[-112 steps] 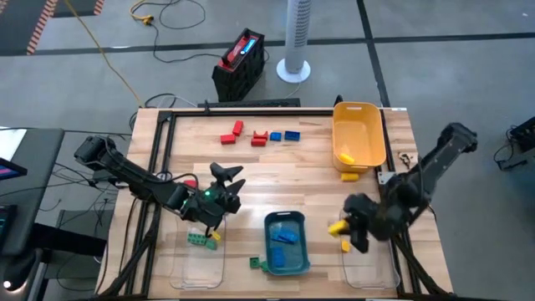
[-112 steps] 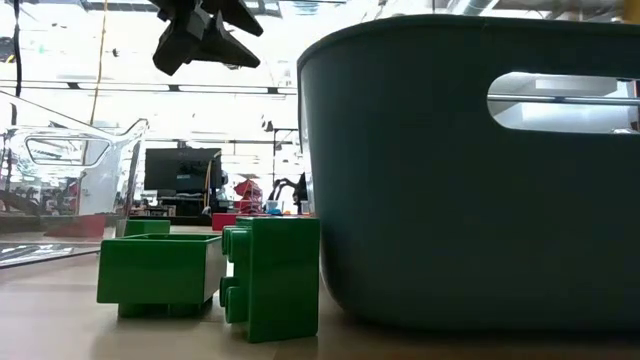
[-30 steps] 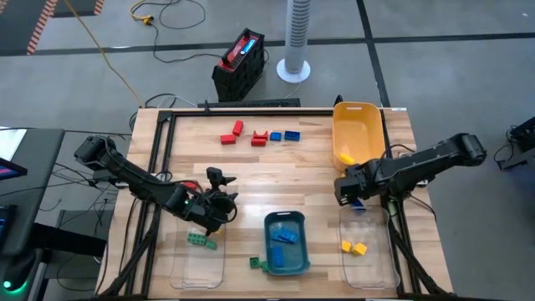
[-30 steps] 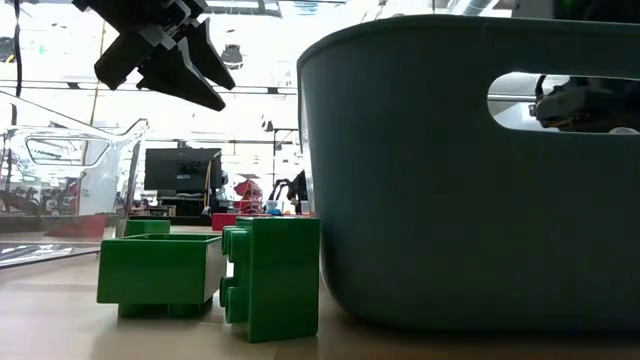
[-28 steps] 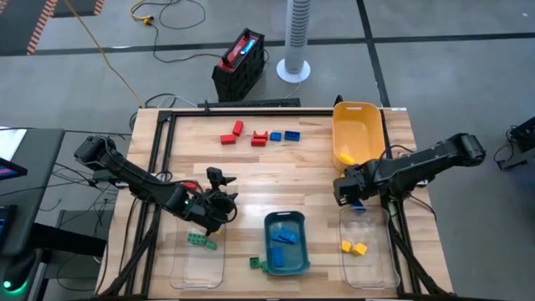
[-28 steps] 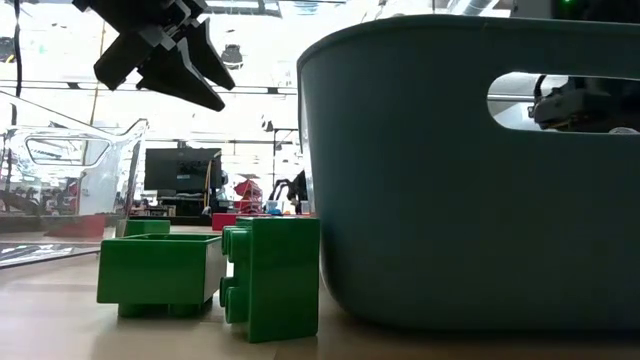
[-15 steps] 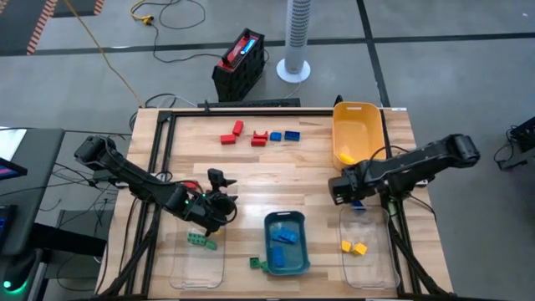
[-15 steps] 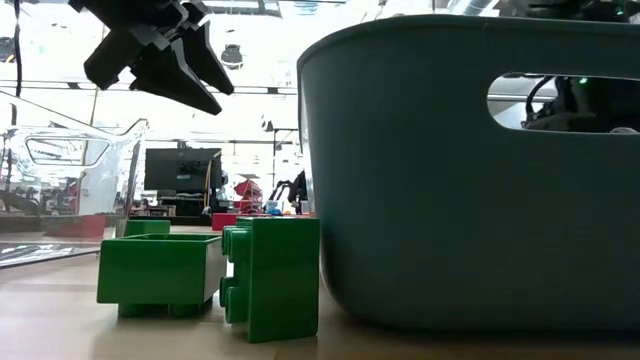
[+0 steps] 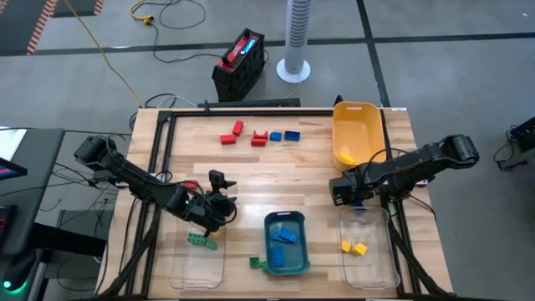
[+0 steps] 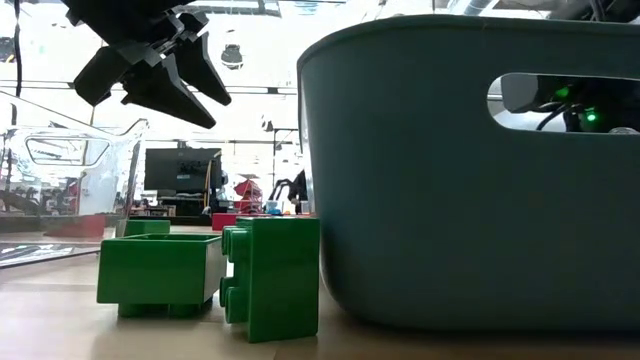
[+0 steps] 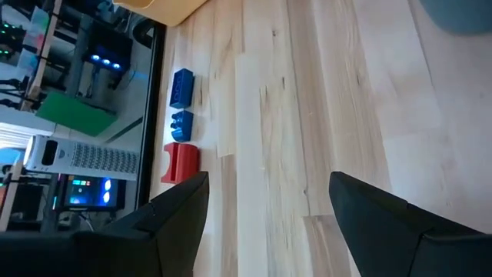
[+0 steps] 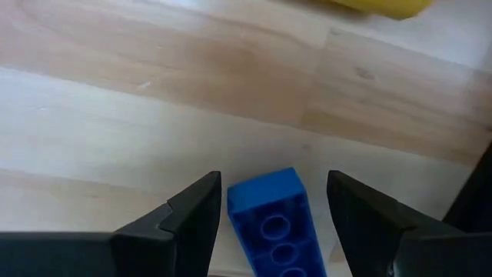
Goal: Sort blocks
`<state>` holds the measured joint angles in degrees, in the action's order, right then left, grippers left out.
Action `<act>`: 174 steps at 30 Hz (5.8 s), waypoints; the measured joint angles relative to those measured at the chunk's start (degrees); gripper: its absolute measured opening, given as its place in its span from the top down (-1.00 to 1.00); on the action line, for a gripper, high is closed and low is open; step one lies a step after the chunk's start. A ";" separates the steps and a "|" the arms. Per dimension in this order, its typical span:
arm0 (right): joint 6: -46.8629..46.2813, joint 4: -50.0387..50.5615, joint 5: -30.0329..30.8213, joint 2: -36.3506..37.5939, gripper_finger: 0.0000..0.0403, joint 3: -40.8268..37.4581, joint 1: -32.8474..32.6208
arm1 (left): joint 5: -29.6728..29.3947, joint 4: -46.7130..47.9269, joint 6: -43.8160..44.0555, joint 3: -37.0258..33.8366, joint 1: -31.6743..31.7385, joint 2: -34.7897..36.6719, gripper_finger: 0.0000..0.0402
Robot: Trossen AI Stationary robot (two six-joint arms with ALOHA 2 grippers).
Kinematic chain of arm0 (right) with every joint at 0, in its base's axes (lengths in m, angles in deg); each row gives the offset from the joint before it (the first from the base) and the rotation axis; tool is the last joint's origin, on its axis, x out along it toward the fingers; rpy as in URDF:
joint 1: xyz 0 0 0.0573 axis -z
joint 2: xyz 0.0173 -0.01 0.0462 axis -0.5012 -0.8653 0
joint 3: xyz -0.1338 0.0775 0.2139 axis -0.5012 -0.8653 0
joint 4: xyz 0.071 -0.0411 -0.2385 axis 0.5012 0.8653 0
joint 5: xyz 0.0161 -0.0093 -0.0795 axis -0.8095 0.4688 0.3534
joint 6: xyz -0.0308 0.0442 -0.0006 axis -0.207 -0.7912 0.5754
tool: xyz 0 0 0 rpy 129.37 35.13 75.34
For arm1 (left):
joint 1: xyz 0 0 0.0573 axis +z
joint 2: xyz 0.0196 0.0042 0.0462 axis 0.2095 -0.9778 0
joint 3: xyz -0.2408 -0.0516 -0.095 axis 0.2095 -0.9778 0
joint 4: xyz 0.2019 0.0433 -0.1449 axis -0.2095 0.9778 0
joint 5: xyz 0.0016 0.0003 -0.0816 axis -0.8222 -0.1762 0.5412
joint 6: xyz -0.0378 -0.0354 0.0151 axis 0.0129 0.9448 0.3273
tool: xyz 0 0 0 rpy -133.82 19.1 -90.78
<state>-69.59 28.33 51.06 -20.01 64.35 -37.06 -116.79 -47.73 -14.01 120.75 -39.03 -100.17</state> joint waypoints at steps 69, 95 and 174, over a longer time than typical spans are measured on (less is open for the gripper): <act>43.27 -27.35 17.24 -29.53 0.27 40.45 -16.65 | 8.93 -0.35 -4.44 -0.02 -0.62 0.00 -0.31; 41.87 -16.93 55.87 -17.48 -0.26 35.22 -30.45 | 28.21 12.18 14.52 25.67 -3.16 -12.64 -0.31; 62.84 -34.57 69.88 8.35 -0.14 23.47 -24.96 | 25.48 30.56 36.30 39.58 -7.18 -27.65 0.33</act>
<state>-6.75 -6.23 120.94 -11.67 87.82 -62.02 -91.31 -17.17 22.29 160.32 -46.21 -127.82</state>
